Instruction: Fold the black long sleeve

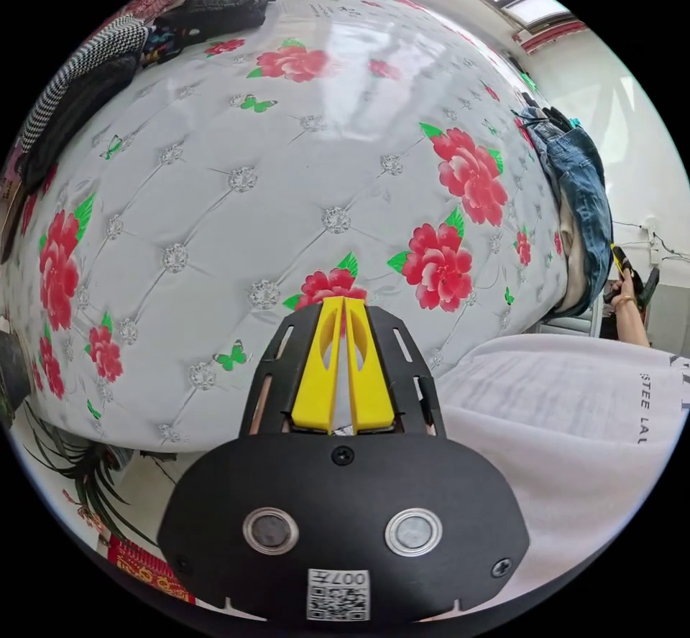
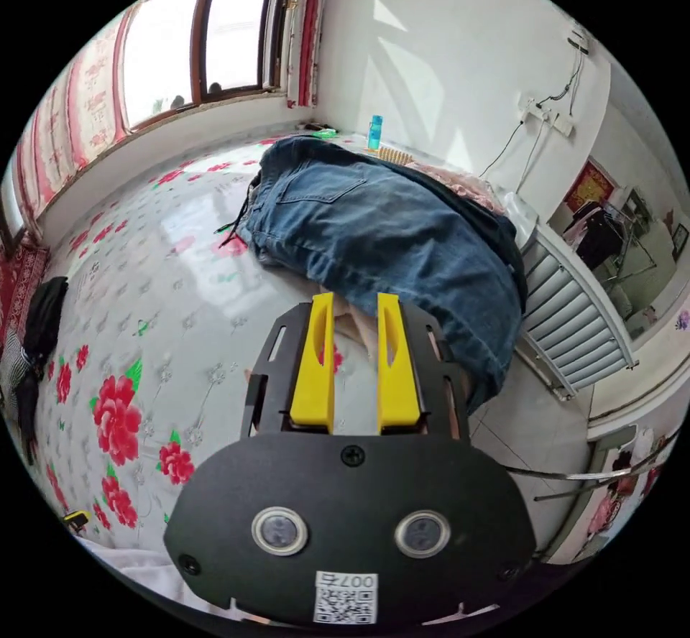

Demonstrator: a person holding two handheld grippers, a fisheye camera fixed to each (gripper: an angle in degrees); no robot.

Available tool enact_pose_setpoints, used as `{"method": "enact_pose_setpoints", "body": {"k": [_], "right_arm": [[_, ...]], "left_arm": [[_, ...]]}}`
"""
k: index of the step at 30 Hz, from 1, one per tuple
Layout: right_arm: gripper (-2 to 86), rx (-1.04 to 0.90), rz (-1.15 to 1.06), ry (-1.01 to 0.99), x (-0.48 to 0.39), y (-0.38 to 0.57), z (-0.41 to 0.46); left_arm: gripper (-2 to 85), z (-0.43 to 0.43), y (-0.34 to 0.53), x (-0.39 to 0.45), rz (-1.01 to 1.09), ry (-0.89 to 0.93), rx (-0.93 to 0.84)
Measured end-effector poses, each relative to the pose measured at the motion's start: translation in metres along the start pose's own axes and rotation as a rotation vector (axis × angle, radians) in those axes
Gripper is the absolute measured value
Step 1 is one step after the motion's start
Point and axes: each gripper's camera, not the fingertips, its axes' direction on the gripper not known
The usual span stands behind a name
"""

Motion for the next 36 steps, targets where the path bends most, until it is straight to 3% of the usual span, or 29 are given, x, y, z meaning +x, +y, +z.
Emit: {"method": "enact_pose_setpoints", "body": {"k": [8, 13, 20, 25, 36], "right_arm": [[11.9, -0.036, 0.204, 0.175, 0.245, -0.12, 0.036], [12.1, -0.074, 0.333, 0.1, 0.357, -0.14, 0.07], [4.8, -0.11, 0.406, -0.019, 0.429, -0.141, 0.091], [0.5, 0.072, 0.579, -0.226, 0.469, -0.129, 0.043], [-0.3, 0.382, 0.494, -0.734, 0.42, -0.098, -0.107]], "left_arm": [[-1.0, 0.021, -0.04, 0.06, -0.032, 0.009, -0.043], [-1.0, 0.034, -0.05, 0.083, -0.018, -0.029, -0.09], [-1.0, 0.044, -0.056, 0.107, 0.044, -0.094, -0.143], [-1.0, 0.039, -0.047, 0.11, 0.096, -0.143, -0.14], [-1.0, 0.003, 0.005, 0.069, 0.144, -0.087, -0.066]]}}
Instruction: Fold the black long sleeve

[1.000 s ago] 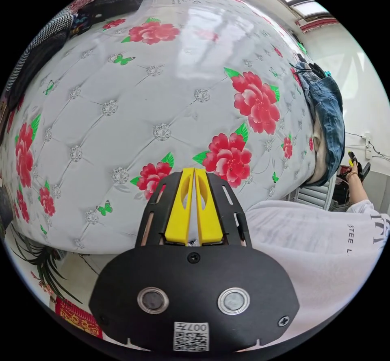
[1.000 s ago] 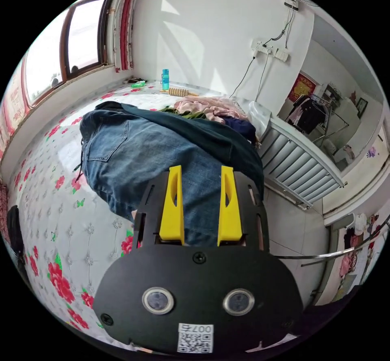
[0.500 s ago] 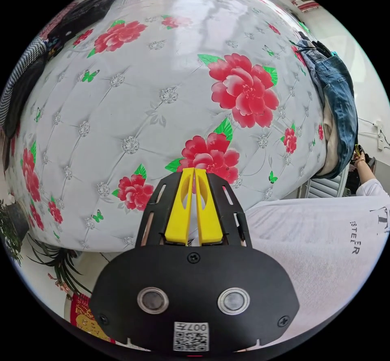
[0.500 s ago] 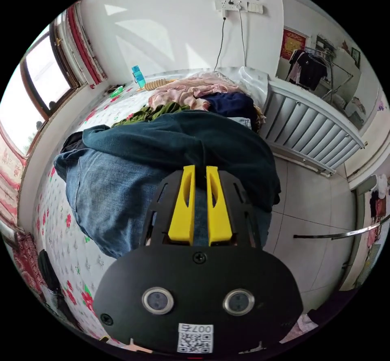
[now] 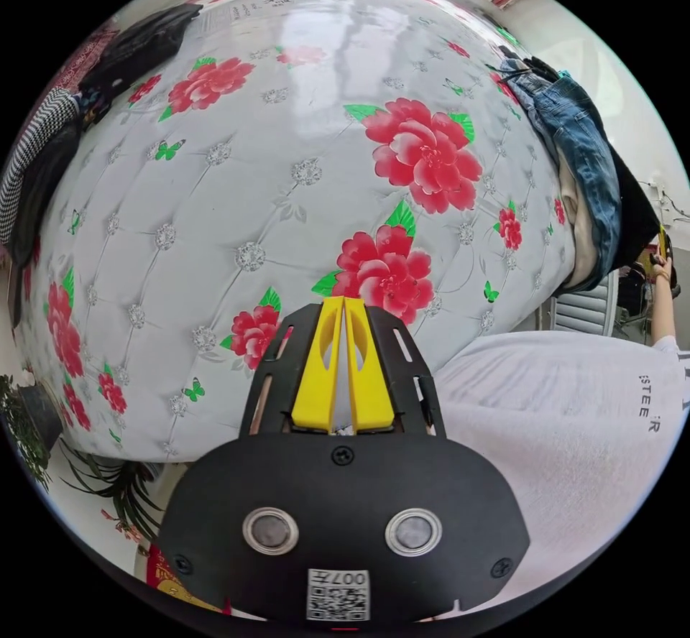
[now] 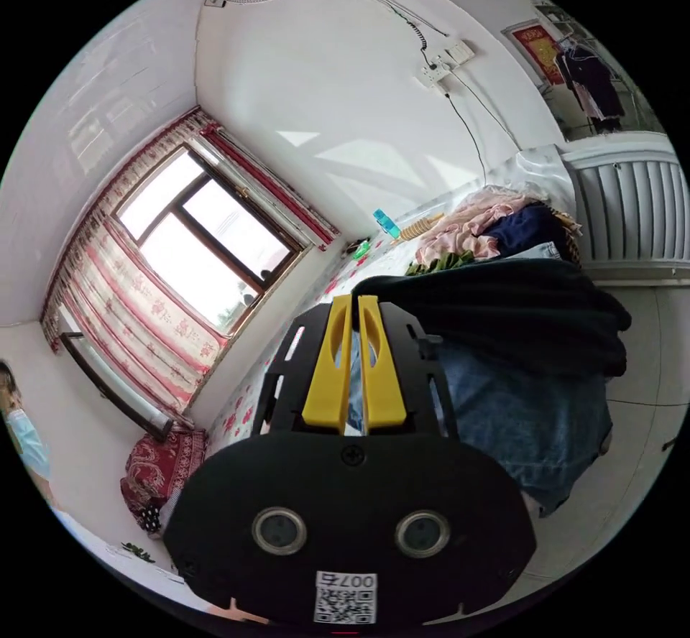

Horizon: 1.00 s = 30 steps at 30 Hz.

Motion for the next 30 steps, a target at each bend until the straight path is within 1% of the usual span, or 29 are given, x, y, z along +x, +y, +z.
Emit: {"method": "enact_pose_setpoints", "body": {"k": [2, 4, 5, 7, 8, 10, 11, 13, 14, 16, 17, 18, 19, 20, 21, 22, 24, 26, 28, 29, 30], "right_arm": [[-0.3, -0.011, -0.062, -0.053, -0.047, 0.006, -0.002], [-0.3, -0.04, -0.155, -0.148, -0.118, 0.024, 0.003], [-0.3, -0.053, -0.176, -0.184, -0.136, 0.031, 0.006], [-0.2, -0.134, -0.294, -0.338, -0.22, 0.068, 0.026], [-0.2, -0.163, -0.336, -0.373, -0.246, 0.08, 0.032], [-0.2, -0.293, -0.493, -0.545, -0.355, 0.15, 0.064], [-0.2, -0.329, -0.521, -0.597, -0.382, 0.172, 0.074], [-0.2, -0.513, -0.59, -0.799, -0.487, 0.28, 0.117], [-0.2, -0.562, -0.599, -0.843, -0.511, 0.31, 0.128], [0.0, -0.764, -0.615, -0.95, -0.596, 0.446, 0.173], [0.0, -0.81, -0.625, -0.953, -0.614, 0.482, 0.184], [0.2, -0.906, -0.641, -0.932, -0.646, 0.555, 0.207], [0.4, -1.031, -0.652, -0.874, -0.673, 0.627, 0.23], [0.6, -1.09, -0.662, -0.841, -0.683, 0.659, 0.24], [1.1, -1.185, -0.714, -0.755, -0.7, 0.718, 0.255], [1.3, -1.239, -0.756, -0.703, -0.708, 0.763, 0.262], [2.0, -1.258, -0.742, -0.695, -0.708, 0.8, 0.267], [2.6, -1.249, -0.827, -0.581, -0.703, 0.825, 0.272], [3.4, -1.214, -0.985, -0.386, -0.688, 0.85, 0.278], [3.6, -1.205, -1.022, -0.337, -0.683, 0.857, 0.279], [4.1, -1.208, -1.078, -0.239, -0.672, 0.87, 0.284]], "left_arm": [[-1.0, -0.014, 0.015, -0.012, 0.006, 0.026, 0.046], [-1.0, -0.026, 0.029, -0.022, 0.007, 0.057, 0.088], [-1.0, -0.034, 0.038, -0.029, 0.006, 0.081, 0.117], [-0.9, -0.046, 0.053, -0.04, 0.008, 0.12, 0.16], [-0.9, -0.055, 0.064, -0.046, 0.018, 0.14, 0.189], [-0.8, -0.069, 0.081, -0.054, 0.038, 0.162, 0.243], [-0.6, -0.078, 0.093, -0.06, 0.049, 0.177, 0.281], [0.0, -0.09, 0.113, -0.07, 0.062, 0.199, 0.338], [1.2, -0.098, 0.127, -0.077, 0.066, 0.21, 0.379], [3.6, -0.106, 0.148, -0.092, 0.062, 0.232, 0.434], [5.1, -0.108, 0.162, -0.104, 0.051, 0.249, 0.454], [5.7, -0.108, 0.169, -0.11, 0.04, 0.256, 0.458], [6.7, -0.107, 0.182, -0.125, 0.011, 0.266, 0.451], [7.3, -0.105, 0.195, -0.139, -0.022, 0.261, 0.439], [7.4, -0.104, 0.201, -0.147, -0.039, 0.257, 0.435], [7.7, -0.103, 0.215, -0.162, -0.075, 0.245, 0.428], [7.8, -0.1, 0.236, -0.183, -0.129, 0.234, 0.416], [7.8, -0.095, 0.259, -0.209, -0.191, 0.241, 0.398], [7.9, -0.092, 0.272, -0.222, -0.225, 0.248, 0.388], [8.0, -0.09, 0.277, -0.229, -0.24, 0.255, 0.38], [8.0, -0.089, 0.278, -0.231, -0.245, 0.259, 0.377]]}}
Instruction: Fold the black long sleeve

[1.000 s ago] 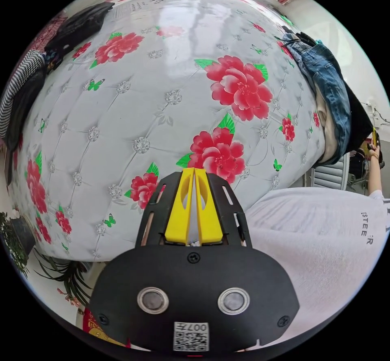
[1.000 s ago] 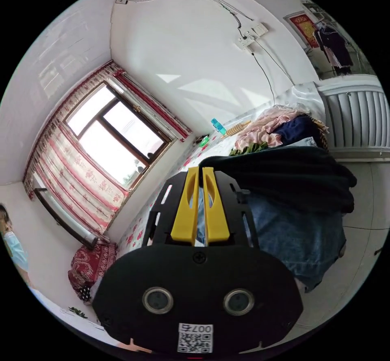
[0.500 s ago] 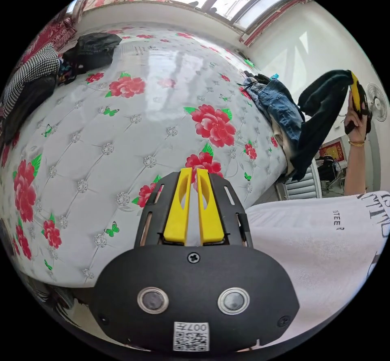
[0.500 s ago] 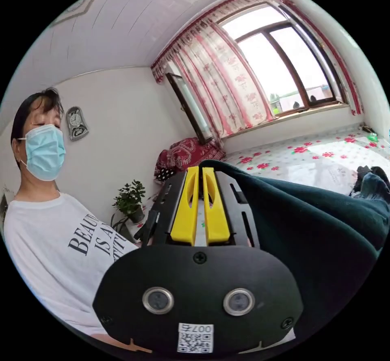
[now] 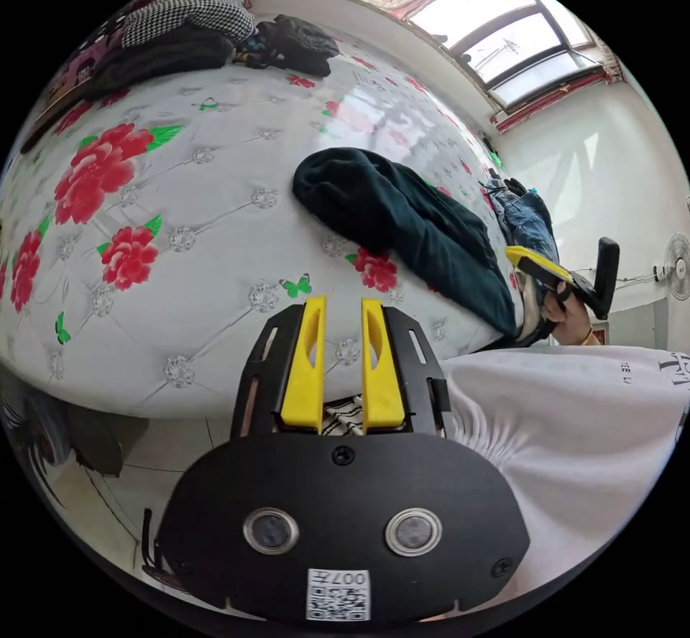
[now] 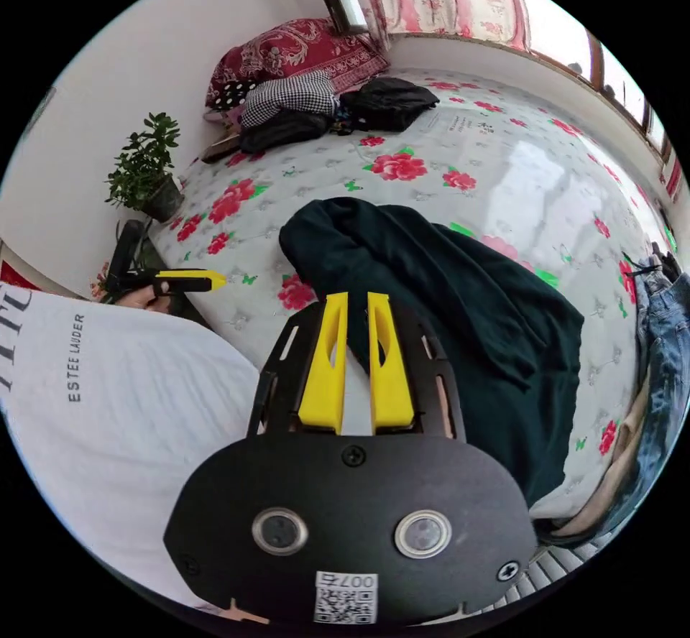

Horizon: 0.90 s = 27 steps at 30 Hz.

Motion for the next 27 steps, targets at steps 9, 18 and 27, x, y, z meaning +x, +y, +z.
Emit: {"method": "enact_pose_setpoints", "body": {"k": [9, 18, 27], "right_arm": [[5.6, -0.202, 0.081, 0.228, -0.001, -0.026, 0.133], [0.3, -0.317, -0.058, 0.138, -0.014, -0.053, 0.195], [0.6, -0.139, -0.01, -0.216, 0.05, -0.047, 0.154]], "left_arm": [[8.6, 0.001, -0.035, 0.011, 0.067, 0.046, -0.046], [8.3, -0.002, -0.071, 0.018, 0.078, 0.04, -0.065], [8.3, -0.004, -0.09, -0.004, 0.034, 0.017, -0.098]]}}
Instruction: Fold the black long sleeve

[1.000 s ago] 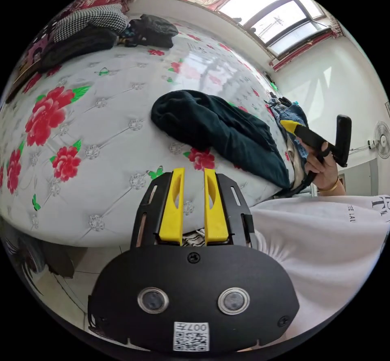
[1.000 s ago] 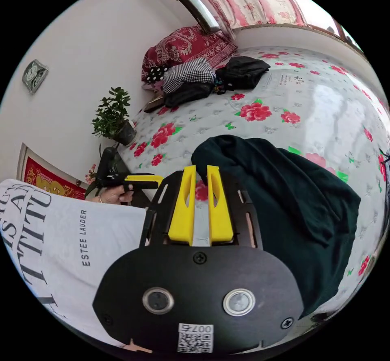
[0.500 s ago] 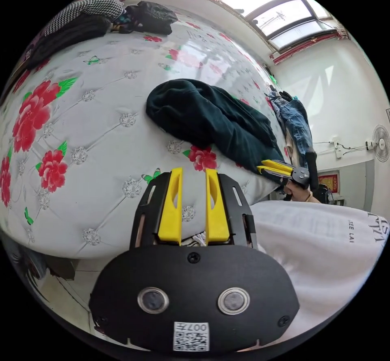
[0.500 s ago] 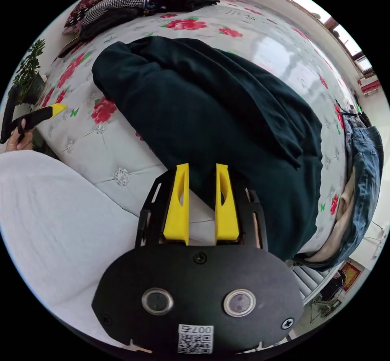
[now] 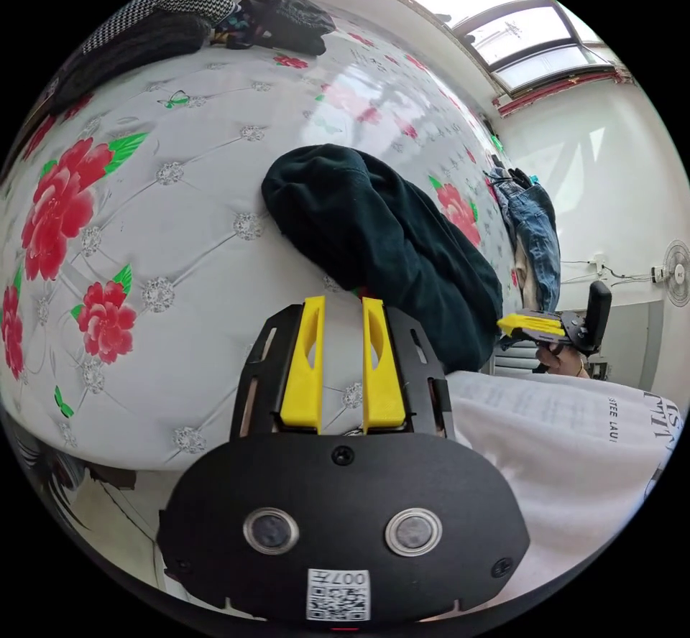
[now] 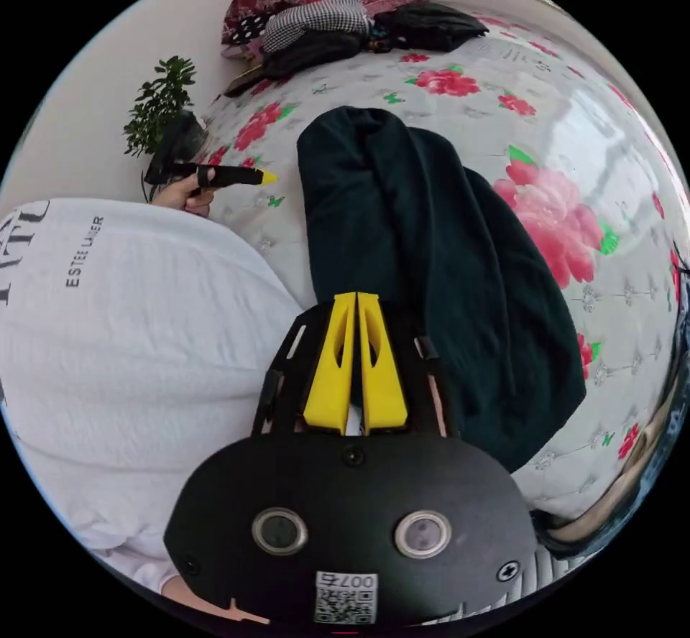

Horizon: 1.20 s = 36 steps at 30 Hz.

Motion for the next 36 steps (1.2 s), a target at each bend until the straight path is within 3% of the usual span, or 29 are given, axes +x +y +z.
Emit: {"method": "enact_pose_setpoints", "body": {"k": [3, 5, 8, 11, 14, 16, 18, 25, 30, 36], "right_arm": [[2.3, 0.177, 0.12, 0.154, 0.044, 0.009, -0.022], [2.9, 0.173, 0.142, 0.224, 0.062, 0.012, -0.016], [2.0, 0.071, 0.138, 0.169, 0.087, 0.022, 0.009], [0.5, 0.21, 0.207, 0.002, 0.11, 0.049, -0.012], [-0.1, 0.606, 0.181, -0.659, 0.156, 0.083, -0.086], [-0.3, 1.096, 0.064, -1.17, 0.183, 0.113, -0.154], [-0.3, 1.256, -0.098, -1.382, 0.179, 0.116, -0.208], [-0.3, 1.205, -0.586, -1.692, 0.109, 0.143, -0.376], [-0.3, 1.215, -0.614, -1.773, 0.117, 0.188, -0.404], [-0.3, 1.264, -0.617, -1.615, 0.144, 0.254, -0.441]], "left_arm": [[8.3, -0.002, -0.01, 0.002, 0.017, -0.017, 0.002], [8.4, -0.002, -0.018, 0.005, 0.033, -0.018, 0.005], [8.5, -0.002, -0.027, 0.011, 0.047, -0.009, 0.003], [8.5, -0.003, -0.03, 0.017, 0.062, -0.018, 0.011], [8.3, 0.001, -0.029, 0.019, 0.055, -0.006, 0.002], [8.2, 0.003, -0.027, 0.02, 0.05, 0.006, -0.002], [8.2, 0.005, -0.025, 0.022, 0.051, 0.008, 0.003], [10.5, 0.01, -0.05, 0.053, 0.146, 0.03, 0.04], [11.8, 0.017, -0.097, 0.107, 0.317, 0.013, 0.058], [12.9, 0.071, -0.141, 0.187, 0.51, -0.011, -0.037]]}}
